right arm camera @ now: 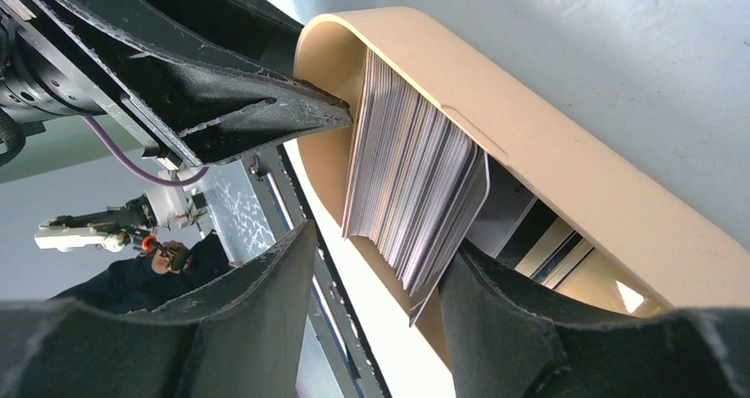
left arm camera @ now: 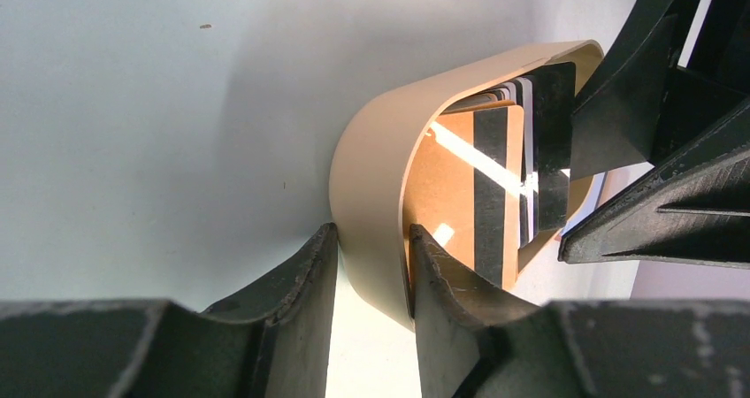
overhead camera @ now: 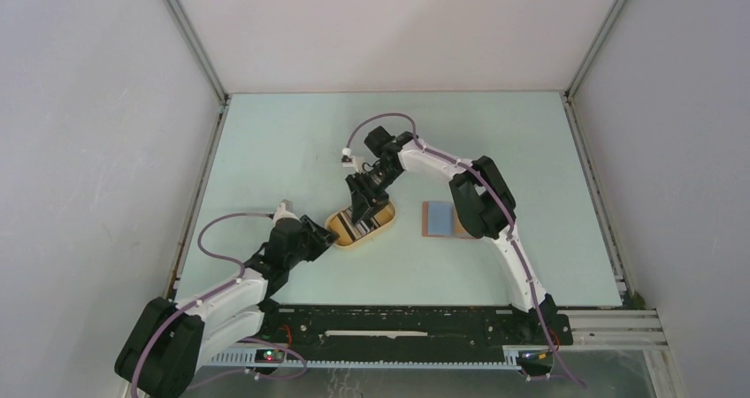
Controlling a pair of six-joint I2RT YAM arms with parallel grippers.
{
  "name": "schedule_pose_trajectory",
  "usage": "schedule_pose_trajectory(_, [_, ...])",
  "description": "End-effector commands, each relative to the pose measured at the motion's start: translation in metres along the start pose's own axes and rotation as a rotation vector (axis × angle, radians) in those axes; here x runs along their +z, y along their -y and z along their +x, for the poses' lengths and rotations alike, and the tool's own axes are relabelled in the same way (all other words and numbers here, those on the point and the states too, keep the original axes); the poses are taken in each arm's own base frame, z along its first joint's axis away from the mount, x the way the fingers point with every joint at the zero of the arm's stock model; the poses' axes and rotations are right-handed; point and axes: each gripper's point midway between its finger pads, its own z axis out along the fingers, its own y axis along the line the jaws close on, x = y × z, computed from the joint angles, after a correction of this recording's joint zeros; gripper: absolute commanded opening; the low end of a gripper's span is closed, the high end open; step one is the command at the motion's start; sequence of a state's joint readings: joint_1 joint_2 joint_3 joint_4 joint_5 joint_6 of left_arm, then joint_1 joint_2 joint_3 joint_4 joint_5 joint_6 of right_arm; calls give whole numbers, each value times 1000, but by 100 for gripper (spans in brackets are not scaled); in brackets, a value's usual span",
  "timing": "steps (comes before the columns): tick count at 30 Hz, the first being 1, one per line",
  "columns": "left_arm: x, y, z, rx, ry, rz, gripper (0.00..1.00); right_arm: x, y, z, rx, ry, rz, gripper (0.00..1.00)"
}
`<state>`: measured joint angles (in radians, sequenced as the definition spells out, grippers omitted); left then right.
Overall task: Put the credit cards into the card holder
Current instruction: Pick up the credit card from the storage box.
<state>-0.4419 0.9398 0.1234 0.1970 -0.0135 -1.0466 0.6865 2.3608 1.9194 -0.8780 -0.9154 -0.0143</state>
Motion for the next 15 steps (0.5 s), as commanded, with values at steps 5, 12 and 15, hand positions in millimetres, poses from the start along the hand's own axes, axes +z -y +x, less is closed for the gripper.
schedule_pose_trajectory(5, [-4,29,-11,15,15,92,39,-30,-15,-14,-32,73,1,57])
schedule_pose_trajectory(12, [-4,30,-10,19,10,93,39,-27,1,-11,-14,65,39,47])
schedule_pose_trajectory(15, [-4,30,-10,19,11,94,39,-25,7,-10,-6,59,55,40])
